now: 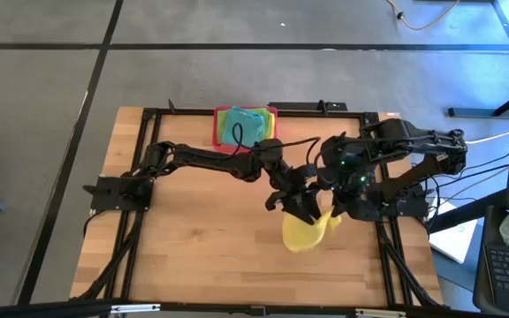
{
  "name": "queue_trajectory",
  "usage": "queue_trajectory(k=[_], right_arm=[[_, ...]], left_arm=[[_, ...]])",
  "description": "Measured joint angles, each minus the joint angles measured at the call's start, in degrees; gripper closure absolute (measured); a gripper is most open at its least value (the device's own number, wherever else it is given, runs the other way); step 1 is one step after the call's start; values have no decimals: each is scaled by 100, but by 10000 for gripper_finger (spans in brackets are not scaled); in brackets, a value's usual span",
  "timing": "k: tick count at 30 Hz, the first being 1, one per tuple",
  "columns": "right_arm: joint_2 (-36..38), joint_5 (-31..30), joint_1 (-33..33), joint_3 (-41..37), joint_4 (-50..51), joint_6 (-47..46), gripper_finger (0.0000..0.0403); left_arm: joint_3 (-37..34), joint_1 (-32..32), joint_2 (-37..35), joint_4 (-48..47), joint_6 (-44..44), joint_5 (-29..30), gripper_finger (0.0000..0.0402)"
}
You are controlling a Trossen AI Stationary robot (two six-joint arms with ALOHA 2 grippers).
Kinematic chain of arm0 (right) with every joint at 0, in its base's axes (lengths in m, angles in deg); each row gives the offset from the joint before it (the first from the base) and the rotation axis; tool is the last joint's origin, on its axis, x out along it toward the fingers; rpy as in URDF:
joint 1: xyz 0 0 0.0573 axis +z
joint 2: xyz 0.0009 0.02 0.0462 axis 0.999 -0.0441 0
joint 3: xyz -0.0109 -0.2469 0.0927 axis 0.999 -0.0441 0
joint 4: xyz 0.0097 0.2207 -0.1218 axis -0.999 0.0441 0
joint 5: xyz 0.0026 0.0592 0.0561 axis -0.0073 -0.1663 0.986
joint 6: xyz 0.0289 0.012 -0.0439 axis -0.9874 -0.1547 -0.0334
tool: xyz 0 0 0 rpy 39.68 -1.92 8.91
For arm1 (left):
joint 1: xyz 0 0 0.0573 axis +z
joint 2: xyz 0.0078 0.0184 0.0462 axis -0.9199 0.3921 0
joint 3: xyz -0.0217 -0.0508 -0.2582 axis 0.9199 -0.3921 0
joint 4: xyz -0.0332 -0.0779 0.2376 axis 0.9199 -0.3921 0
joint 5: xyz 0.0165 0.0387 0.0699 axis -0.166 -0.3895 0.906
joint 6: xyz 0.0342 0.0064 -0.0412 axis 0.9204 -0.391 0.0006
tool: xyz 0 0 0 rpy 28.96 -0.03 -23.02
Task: Fold microfiber towels
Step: Fold the yellow microfiber cloth
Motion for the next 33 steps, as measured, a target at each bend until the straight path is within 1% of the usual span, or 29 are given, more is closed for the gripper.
queue_trajectory(k=[3, 7, 9, 13, 19, 23, 28, 33], right_arm=[[0, -158, 0, 0, 4, -6, 395], [0, -172, 0, 0, 5, -9, 395], [0, -173, 0, 0, 7, -14, 395], [0, -175, 0, 31, 30, -39, 395], [2, -182, -7, 271, -37, -164, 395], [2, -183, -8, 414, -29, -238, 395], [2, -183, -9, 490, -22, -400, 395], [2, -166, -9, 492, 50, -503, 395]], left_arm=[[0, -17, 0, 1, -25, 2, 255], [0, -47, 0, -27, -16, 107, 255], [0, -66, 0, -72, 122, 210, 255], [0, -109, 0, -403, 559, 522, 255], [0, -189, -7, -1130, 1295, 1200, 255], [0, -205, -7, -1212, 1573, 1517, 255], [0, -170, -7, -1286, 1875, 2048, 255], [0, -146, -7, -1481, 2074, 2194, 255]])
